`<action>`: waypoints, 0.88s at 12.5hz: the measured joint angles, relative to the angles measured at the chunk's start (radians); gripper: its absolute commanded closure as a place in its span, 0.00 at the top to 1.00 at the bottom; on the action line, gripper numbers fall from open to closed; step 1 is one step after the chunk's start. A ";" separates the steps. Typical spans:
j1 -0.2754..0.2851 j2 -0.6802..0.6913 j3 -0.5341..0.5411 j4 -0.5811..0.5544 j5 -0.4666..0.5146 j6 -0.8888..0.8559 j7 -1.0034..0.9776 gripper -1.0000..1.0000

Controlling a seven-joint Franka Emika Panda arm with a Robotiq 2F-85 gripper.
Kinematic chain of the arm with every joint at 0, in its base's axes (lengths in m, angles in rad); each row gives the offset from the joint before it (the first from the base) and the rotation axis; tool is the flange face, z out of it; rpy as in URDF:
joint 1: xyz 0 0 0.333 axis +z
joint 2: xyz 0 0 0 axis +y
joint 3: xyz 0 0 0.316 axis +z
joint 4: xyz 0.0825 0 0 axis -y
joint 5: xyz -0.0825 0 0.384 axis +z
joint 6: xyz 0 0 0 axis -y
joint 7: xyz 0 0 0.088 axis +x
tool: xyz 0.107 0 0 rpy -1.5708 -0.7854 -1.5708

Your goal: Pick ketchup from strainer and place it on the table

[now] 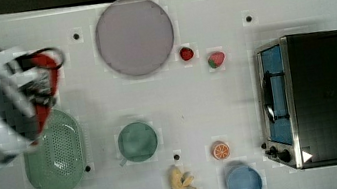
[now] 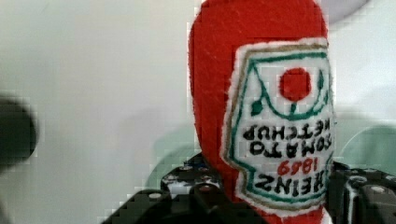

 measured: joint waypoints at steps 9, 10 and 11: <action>-0.163 0.038 -0.352 -0.027 -0.059 -0.027 -0.334 0.60; -0.179 0.036 -0.361 -0.032 -0.059 -0.026 -0.350 0.60; -0.189 0.034 -0.367 -0.046 -0.057 -0.004 -0.368 0.60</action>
